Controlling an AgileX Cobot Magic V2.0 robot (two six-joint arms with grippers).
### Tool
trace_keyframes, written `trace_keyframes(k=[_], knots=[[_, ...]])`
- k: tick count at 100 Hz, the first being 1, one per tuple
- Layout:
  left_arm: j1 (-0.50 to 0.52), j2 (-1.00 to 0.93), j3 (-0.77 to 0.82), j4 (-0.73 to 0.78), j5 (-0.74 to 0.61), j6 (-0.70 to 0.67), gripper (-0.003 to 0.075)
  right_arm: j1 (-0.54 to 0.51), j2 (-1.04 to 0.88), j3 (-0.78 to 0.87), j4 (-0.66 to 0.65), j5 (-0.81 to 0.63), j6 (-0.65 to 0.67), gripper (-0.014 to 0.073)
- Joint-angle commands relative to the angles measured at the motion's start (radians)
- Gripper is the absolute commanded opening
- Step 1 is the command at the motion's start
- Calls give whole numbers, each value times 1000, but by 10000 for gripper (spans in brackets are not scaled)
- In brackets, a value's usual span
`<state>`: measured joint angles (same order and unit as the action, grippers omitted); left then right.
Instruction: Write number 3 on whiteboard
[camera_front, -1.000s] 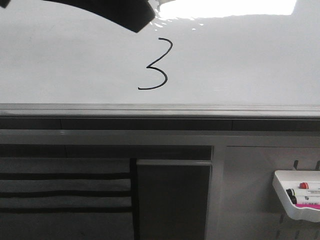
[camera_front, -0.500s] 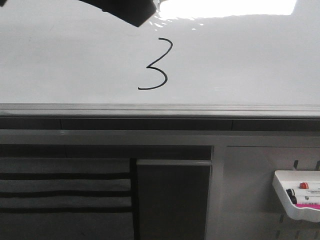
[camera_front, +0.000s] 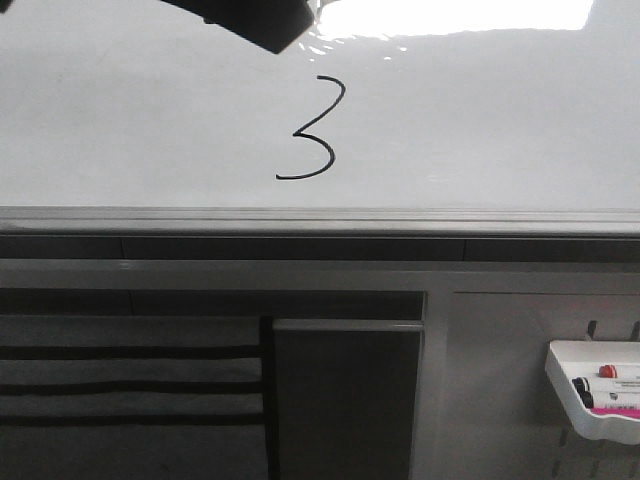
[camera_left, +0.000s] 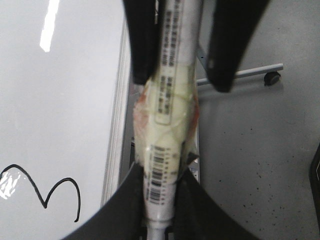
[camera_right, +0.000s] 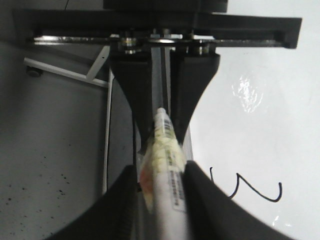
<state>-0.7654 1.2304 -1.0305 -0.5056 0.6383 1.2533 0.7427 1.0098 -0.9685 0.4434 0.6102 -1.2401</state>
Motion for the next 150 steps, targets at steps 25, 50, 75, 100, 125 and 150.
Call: trace_keyframes(k=[25, 50, 75, 100, 125, 150], knots=[[260, -22, 40, -29, -240, -326, -20, -225, -175, -27, 19, 20, 303, 368], [438, 8, 285, -243, -734, -497, -20, -311, -228, -27, 19, 118, 334, 368], [443, 144, 277, -264, -811, -497, -20, -311, -228, 0, 19, 115, 334, 368], [443, 215, 194, -327, -775, -497, -20, -311, -228, 5, 19, 119, 334, 368], [443, 215, 165, -370, -738, -497, 122, -311, -228, 5, 19, 119, 334, 368], [444, 177, 163, -368, -710, -495, 372, -311, -228, 5, 16, 123, 399, 368]])
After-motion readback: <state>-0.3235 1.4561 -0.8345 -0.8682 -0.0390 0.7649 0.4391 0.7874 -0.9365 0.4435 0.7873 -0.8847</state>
